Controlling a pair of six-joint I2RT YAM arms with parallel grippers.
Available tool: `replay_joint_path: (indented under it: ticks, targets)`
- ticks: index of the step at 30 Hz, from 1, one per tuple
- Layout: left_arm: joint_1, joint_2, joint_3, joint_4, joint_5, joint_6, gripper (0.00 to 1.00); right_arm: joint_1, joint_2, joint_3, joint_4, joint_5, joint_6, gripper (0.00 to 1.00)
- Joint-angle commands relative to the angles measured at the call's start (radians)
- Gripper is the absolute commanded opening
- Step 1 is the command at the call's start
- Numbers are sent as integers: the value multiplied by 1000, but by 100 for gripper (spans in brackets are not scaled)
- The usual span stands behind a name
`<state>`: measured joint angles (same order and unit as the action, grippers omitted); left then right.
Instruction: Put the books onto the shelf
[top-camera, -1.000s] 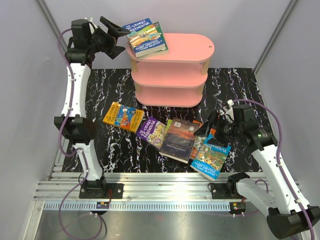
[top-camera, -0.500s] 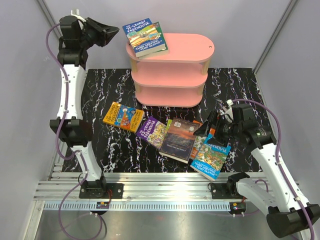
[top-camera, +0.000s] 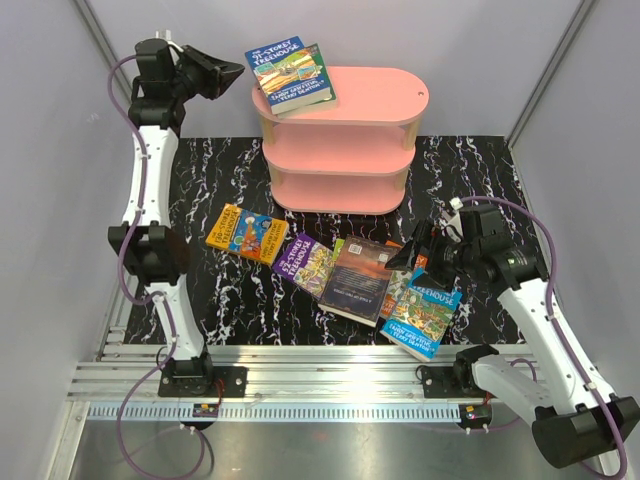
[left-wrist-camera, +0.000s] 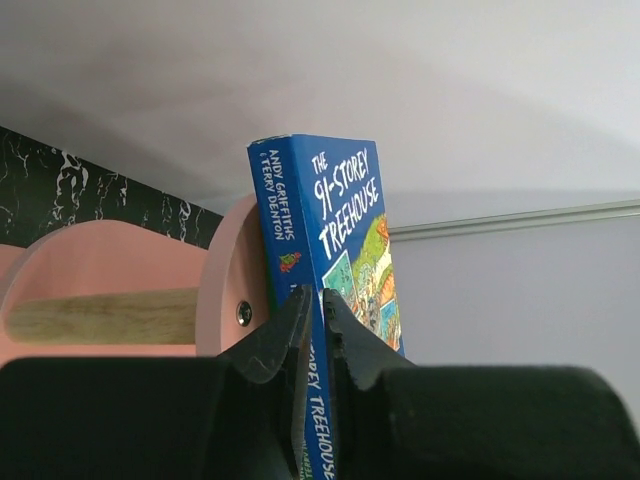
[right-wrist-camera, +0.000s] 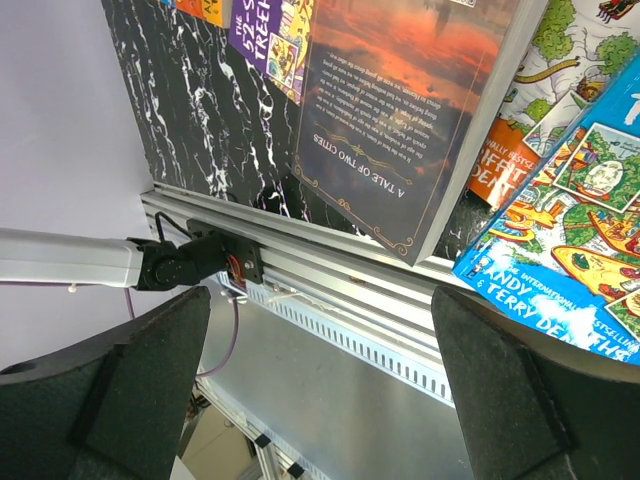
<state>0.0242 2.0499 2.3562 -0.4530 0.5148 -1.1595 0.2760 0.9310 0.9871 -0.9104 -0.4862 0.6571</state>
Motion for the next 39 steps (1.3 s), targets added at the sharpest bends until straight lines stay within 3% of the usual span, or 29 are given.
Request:
replay_joint_path:
  ticks: [1, 30, 39]
  targets:
    - [-10, 16, 34, 92, 1, -6, 15, 0, 8, 33, 16, 29, -24, 100]
    - [-118, 214, 123, 390, -2, -169, 18, -1, 81, 88, -18, 93, -131, 100]
    - [-138, 239, 124, 412, 31, -189, 19, 0, 72, 78, -12, 90, -128, 100]
